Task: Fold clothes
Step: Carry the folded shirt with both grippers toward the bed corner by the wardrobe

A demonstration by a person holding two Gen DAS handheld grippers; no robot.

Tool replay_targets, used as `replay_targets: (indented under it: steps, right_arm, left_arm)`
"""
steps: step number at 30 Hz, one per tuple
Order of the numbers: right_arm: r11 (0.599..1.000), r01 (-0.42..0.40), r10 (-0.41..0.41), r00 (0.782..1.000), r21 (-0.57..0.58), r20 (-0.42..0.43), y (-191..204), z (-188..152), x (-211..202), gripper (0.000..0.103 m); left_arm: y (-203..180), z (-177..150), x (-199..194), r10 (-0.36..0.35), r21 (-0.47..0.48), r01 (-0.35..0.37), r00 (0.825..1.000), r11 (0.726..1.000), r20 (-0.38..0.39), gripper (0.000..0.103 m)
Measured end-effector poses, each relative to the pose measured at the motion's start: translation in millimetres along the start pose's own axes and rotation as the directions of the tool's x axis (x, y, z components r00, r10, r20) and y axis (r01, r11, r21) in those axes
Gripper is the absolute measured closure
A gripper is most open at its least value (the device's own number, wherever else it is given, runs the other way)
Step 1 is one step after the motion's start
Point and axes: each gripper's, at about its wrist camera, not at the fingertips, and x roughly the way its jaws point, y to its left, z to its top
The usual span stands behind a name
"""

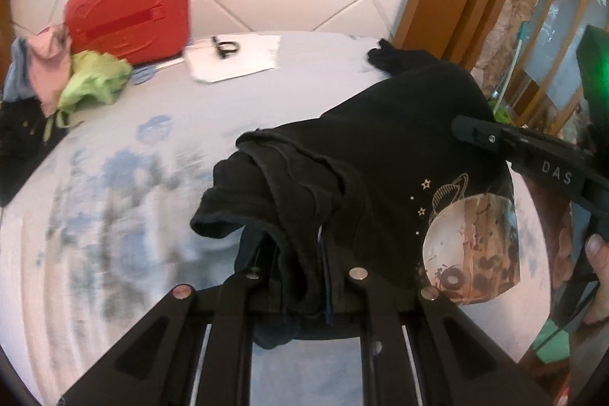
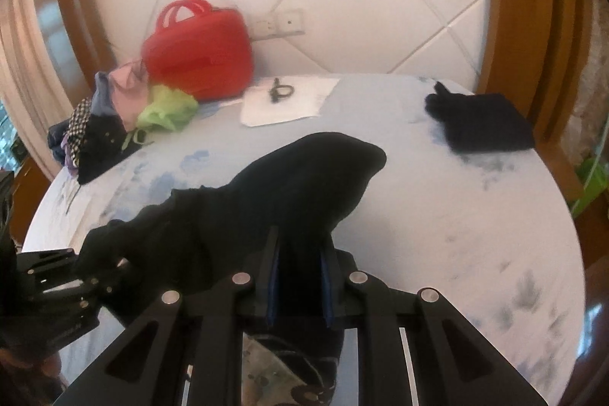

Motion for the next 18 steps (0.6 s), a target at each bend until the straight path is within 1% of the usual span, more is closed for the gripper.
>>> replay_targets:
  steps: [3,6,9,15,18]
  right_arm:
    - [0.999,-0.022,0.022,1.000,-0.029,-0.003,-48,14,-6,0.086]
    - [0.998,-0.033,0.033,0.999,-0.054,-0.006,-97,32,-10,0.086]
    - [0.998,-0.027,0.028,0.999,-0.065,0.015,-139,51,-11,0.086]
    - [0.997,0.003,0.001,0.998,-0.071,0.065,-230,111,-9,0.086]
    - [0.997,0.003,0.004,0.997,-0.081,0.078,-266,138,2,0.086]
  left_arm:
    - [-44,25,17,-0.004,-0.016,0.004,1.000,1.000,0.005,0.091]
    - [-84,58,34,0.009,-0.003,-0.009,1.000,1.000,0.027,0.091]
    - [-118,93,49,0.005,0.024,-0.006,0.999,1.000,0.054,0.091]
    - [-178,172,88,-0.012,0.069,0.005,0.995,0.998,0.095,0.091]
    - [-196,206,112,-0.002,0.080,-0.007,0.993,0.997,0.114,0.091]
